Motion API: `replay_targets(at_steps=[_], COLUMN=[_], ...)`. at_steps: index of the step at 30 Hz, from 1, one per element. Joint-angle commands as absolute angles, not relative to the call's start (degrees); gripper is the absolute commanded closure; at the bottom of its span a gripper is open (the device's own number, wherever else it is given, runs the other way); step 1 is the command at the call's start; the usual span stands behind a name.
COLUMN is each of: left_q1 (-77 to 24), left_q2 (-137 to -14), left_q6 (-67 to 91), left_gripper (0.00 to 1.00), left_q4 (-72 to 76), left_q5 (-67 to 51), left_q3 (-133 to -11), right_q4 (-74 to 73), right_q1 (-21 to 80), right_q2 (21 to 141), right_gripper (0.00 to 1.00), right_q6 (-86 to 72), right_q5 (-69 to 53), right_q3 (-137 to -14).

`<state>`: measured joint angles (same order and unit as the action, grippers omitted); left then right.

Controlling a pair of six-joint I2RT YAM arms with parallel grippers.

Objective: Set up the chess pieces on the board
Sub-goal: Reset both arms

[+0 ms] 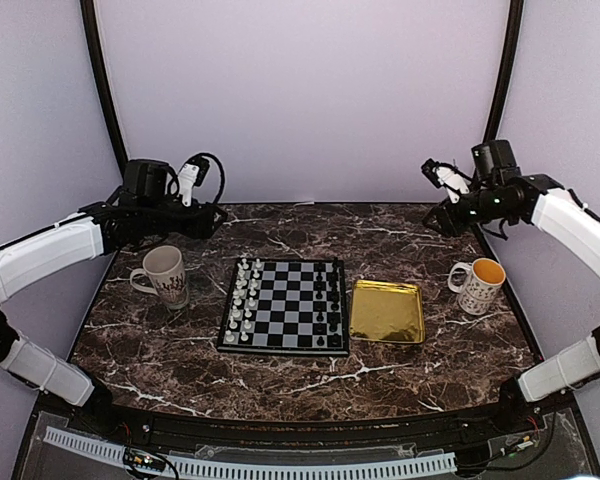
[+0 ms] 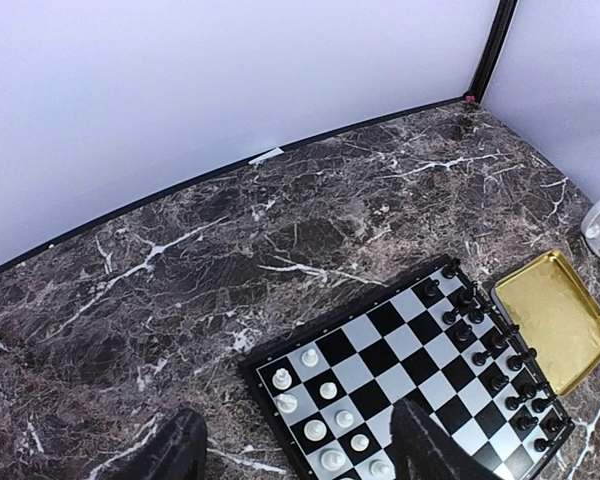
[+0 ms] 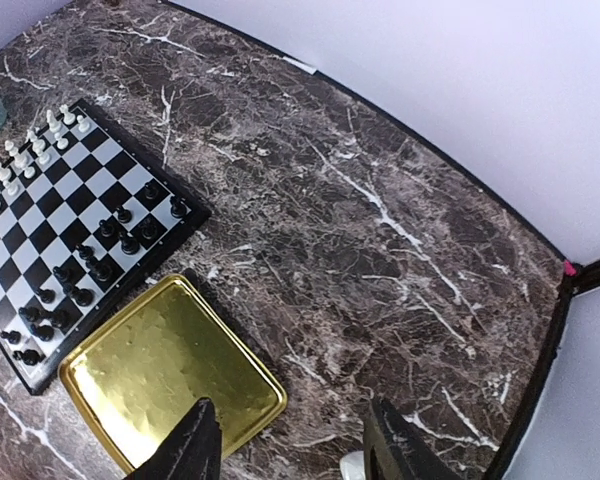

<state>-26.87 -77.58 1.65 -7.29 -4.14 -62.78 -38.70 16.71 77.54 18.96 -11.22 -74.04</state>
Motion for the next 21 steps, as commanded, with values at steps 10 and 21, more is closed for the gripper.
replay_targets(at_steps=[10, 21], left_q1=[-26.73, -26.78], left_q2=[-72.31, -67.05], left_q6=[-3.79, -4.92], left_gripper=[0.36, 0.32], left_q4=[-1.05, -6.97], left_q5=[-2.22, 1.24], left_q3=[-58.89, -64.3], right_q4=[-2.33, -9.77], right_q1=[6.05, 5.54], right_q2=[50.29, 52.54], right_gripper=[0.0, 0.0], right_q6=[0.71, -2.05], right_q5=[-6.72, -4.7], right_q3=[-44.22, -57.32])
